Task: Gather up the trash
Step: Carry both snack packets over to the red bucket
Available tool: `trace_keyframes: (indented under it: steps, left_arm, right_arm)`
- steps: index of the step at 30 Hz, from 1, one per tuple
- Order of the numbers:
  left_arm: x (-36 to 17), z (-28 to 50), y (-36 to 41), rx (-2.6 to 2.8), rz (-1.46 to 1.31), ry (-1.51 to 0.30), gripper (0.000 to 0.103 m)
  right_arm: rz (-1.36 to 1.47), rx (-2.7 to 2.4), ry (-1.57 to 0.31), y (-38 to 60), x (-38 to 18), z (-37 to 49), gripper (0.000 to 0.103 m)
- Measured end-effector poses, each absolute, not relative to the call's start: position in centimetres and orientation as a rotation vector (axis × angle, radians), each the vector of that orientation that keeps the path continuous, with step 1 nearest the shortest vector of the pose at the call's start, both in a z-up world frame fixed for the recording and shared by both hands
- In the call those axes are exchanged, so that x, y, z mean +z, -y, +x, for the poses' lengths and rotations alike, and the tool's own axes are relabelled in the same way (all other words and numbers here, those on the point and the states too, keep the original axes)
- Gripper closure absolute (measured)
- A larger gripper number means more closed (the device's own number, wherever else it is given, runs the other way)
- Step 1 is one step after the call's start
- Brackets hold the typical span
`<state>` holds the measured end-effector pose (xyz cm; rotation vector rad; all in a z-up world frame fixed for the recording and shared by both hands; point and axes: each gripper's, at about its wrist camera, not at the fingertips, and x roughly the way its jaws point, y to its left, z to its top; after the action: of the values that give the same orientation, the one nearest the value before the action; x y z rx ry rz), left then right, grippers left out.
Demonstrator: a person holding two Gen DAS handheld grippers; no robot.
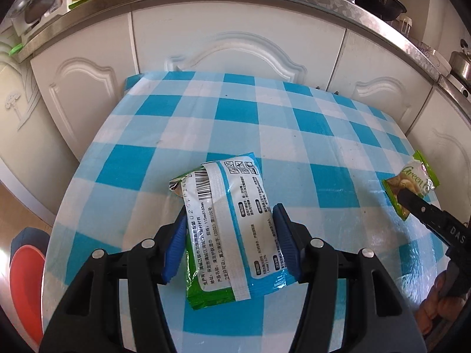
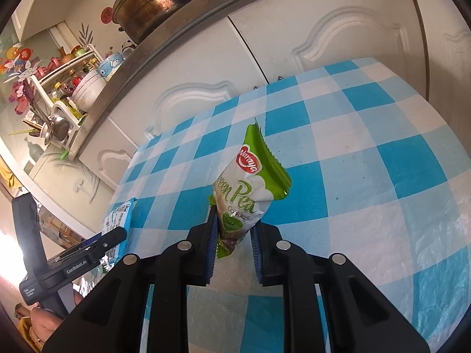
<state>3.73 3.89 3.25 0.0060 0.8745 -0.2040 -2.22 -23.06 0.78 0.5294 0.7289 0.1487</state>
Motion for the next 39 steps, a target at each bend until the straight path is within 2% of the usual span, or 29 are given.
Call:
trace_keyframes:
  steps: [19,39]
  left_arm:
    - [4.3,-3.9,-13.1,-0.135,-0.025,-0.834,0.046]
    - [4.0,-7.7,-25.6,0.060,-0.098,-0.793,0.046]
  right_arm:
    - [0.452,0.200,-0.732,18.3,1.5,-4.3,0.081]
    - [0.305,0.336,-0.774,7.8,3.6,-6.6,0.081]
